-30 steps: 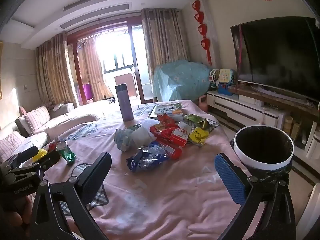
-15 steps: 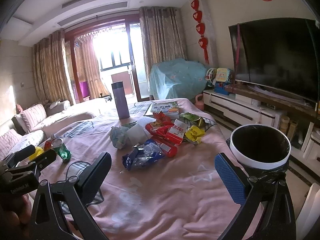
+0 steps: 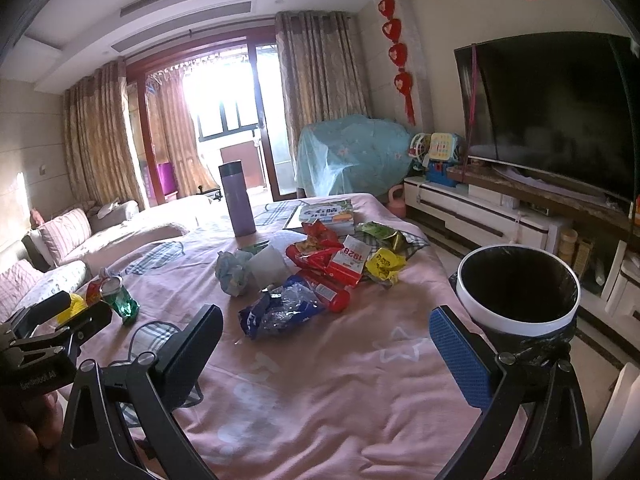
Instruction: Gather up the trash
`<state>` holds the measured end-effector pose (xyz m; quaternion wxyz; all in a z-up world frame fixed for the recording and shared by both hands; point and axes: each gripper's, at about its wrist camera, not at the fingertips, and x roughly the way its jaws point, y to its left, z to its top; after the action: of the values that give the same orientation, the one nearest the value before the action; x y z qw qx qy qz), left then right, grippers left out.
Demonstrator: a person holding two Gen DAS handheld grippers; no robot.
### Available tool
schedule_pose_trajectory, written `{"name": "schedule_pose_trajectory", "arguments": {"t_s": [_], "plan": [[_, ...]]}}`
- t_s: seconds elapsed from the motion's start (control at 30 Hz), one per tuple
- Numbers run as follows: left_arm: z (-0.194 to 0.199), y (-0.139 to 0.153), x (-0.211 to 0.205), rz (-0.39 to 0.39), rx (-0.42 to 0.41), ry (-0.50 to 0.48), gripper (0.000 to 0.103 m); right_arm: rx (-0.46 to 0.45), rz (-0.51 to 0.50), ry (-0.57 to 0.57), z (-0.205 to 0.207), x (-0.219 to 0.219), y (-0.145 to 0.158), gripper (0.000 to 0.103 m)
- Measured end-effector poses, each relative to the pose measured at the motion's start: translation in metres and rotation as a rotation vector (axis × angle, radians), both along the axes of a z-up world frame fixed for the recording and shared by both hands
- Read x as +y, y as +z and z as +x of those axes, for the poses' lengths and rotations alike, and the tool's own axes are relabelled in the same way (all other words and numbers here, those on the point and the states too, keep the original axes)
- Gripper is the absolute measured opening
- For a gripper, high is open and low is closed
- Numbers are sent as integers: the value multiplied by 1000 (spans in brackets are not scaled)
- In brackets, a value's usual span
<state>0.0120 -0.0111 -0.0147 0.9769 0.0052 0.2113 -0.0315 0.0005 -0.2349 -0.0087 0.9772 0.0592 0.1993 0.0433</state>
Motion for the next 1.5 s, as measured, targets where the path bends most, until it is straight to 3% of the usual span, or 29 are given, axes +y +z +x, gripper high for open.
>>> {"name": "schedule_pose_trajectory", "arguments": {"t_s": [0.73,1.17,1.27,1.5], "plan": [[15,-6,-19,36,27,-26,101,37,15,55,13,-3,-5,103],[59,-14,-34,42,121,-99,101,120,64,107,53,-23,-13,102],[74,-17,-41,41,152,-133,101,176,86,128,72,-30,-22,95],[112,-35,-64,62,240,-237,97,346,124,226,128,-40,-51,62]]}}
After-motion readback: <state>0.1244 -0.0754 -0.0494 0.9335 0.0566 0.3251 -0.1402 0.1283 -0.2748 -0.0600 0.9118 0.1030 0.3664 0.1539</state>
